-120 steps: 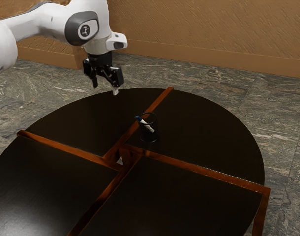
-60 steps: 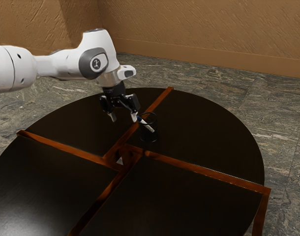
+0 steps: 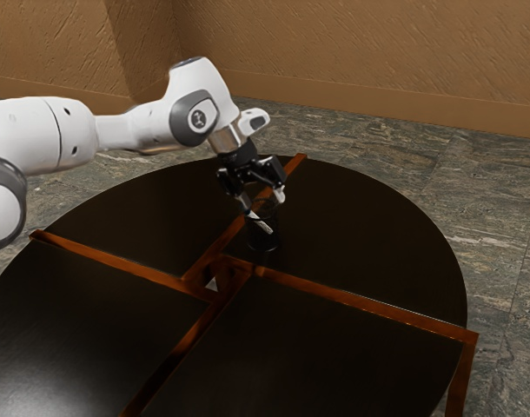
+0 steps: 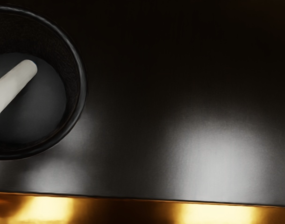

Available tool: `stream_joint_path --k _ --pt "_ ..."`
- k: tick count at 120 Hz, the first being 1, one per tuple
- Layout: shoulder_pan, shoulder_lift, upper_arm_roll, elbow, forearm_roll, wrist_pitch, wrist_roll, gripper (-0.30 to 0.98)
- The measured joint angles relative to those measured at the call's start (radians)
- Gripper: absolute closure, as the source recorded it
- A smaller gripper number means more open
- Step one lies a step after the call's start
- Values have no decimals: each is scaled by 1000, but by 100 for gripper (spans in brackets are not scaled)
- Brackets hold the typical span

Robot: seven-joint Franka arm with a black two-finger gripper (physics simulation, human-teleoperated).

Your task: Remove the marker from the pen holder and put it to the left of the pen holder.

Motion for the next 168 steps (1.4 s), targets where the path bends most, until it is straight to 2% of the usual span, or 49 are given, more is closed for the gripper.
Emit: stream_joint_path --k 21,42,86,122,163,168 --pt "0 64 4 59 26 14 -13 6" --pt "2 75 37 79 59 17 -19 7" --pt "3 123 64 107 70 17 -24 7" --pt "8 139 70 112 66 17 -25 41" --pt "9 136 71 118 69 19 -33 57" --pt "10 131 71 119 71 15 -33 66"
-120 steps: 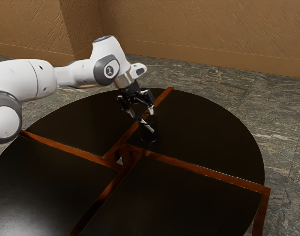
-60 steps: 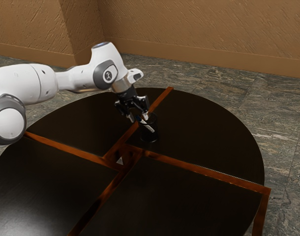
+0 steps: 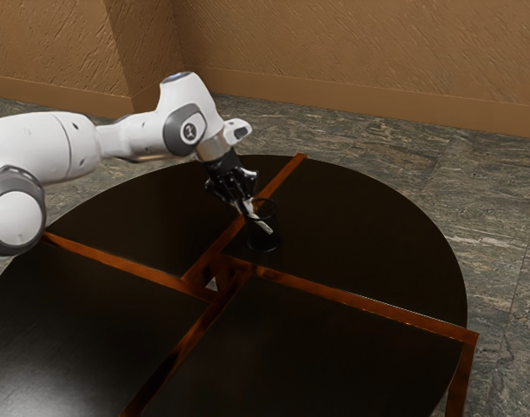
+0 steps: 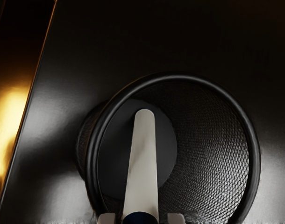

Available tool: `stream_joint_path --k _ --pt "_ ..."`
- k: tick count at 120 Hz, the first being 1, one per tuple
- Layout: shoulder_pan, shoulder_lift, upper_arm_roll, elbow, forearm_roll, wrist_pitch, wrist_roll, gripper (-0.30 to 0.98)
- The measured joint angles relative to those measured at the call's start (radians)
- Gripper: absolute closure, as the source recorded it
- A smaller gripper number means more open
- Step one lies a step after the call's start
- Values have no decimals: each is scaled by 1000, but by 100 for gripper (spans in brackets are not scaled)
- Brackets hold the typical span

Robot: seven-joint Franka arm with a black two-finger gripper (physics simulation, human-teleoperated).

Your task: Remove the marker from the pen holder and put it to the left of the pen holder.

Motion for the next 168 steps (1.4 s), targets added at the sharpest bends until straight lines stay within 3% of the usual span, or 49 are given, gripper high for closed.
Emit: stream_joint_path --k 12,40,83,140,168 --pt "5 -15 0 -8 12 -8 -3 73" --pt "11 -52 -5 -13 36 -49 -15 77" --pt "110 -242 -43 -132 47 -91 -29 79" --pt "196 -104 18 -126 41 113 -46 79" --pt "213 -81 28 -136 15 163 -33 32"
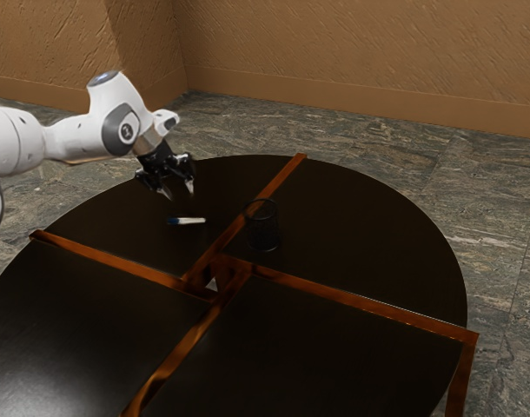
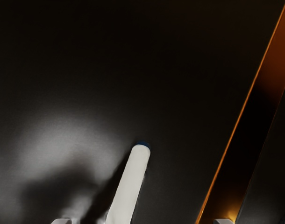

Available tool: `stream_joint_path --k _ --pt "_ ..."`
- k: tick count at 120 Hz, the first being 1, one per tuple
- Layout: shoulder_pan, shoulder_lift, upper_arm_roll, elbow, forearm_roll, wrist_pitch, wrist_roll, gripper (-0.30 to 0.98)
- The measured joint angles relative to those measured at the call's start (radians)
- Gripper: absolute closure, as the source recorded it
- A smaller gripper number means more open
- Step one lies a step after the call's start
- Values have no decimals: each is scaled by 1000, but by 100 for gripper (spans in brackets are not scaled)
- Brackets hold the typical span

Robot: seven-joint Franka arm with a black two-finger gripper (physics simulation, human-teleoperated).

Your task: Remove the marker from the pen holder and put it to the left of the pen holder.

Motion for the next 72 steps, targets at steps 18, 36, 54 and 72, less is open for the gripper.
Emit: stream_joint_path --k 18,36,54,72 --pt "5 -34 10 -27 21 -33 8 16" --pt "1 -157 -12 -44 51 -150 14 8" --pt "-49 -330 -38 -79 65 -266 18 4" --pt "-112 -462 -39 -70 93 -412 20 2"
